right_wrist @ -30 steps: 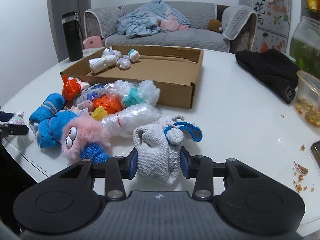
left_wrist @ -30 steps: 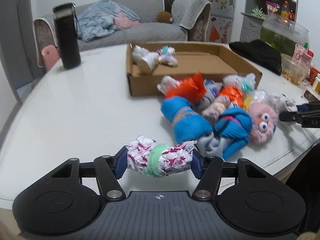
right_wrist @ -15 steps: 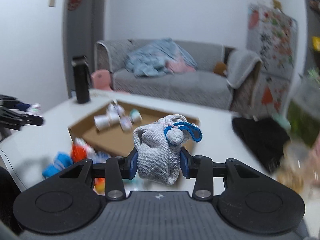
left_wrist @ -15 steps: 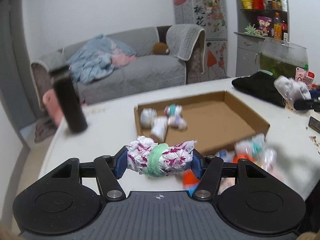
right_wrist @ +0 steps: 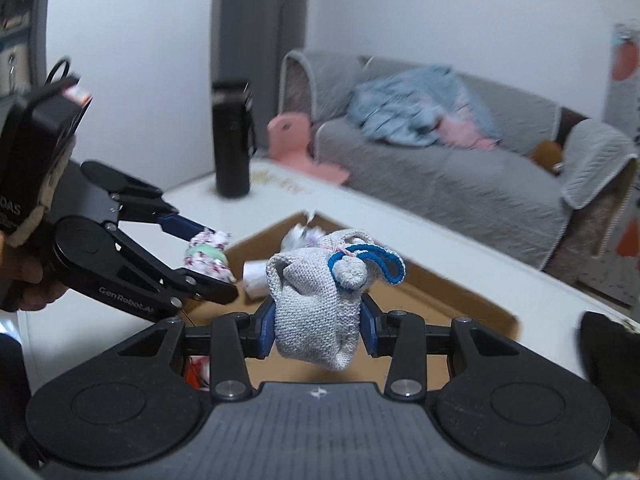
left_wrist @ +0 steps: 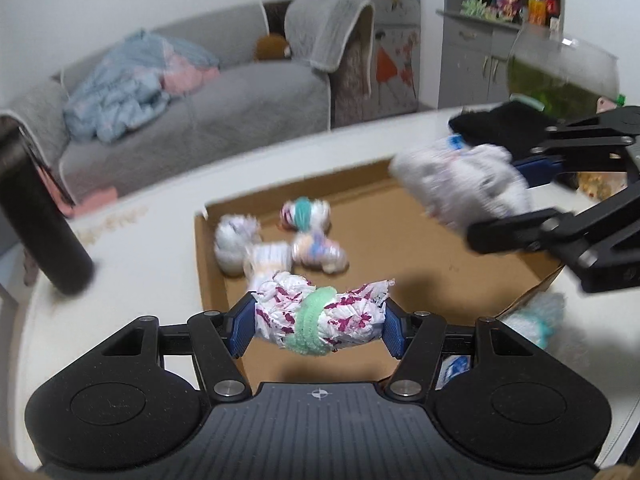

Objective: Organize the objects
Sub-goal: 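Place both held bundles into the tray and open both grippers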

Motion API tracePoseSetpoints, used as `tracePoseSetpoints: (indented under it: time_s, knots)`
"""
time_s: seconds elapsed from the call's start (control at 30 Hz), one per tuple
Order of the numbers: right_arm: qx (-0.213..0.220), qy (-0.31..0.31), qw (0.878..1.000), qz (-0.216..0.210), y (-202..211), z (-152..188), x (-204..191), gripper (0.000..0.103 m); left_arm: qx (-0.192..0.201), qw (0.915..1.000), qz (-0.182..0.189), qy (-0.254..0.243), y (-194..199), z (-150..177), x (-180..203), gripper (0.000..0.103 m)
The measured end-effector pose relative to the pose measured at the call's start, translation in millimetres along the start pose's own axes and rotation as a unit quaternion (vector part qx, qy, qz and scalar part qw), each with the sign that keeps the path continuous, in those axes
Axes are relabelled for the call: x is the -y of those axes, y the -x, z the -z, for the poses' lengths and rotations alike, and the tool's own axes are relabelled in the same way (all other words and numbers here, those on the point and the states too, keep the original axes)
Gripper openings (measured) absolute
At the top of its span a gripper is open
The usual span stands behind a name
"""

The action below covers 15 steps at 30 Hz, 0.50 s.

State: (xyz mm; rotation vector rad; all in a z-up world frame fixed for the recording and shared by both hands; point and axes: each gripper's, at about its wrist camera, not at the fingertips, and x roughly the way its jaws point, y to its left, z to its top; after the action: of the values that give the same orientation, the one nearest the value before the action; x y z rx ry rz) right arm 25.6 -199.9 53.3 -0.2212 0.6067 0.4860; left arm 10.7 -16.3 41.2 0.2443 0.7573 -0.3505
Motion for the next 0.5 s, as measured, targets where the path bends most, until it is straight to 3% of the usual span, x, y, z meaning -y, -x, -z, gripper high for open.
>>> tracePoseSetpoints:
  time_s: [0.23, 0.5]
  knots:
    - [-0.051, 0.059, 0.997, -0.02, -53.0, -2.1, -6.3, 0.038, -0.049, 0.9978, 0.006, 0.045, -38.9, 5.7, -19.7, 0.067]
    - [-0.077, 0.076, 0.994, -0.034, -82.7, 0.7, -2.9, 0.038, -0.062, 0.9942, -0.008, 0.088, -60.7, 1.9, -32.1, 0.067]
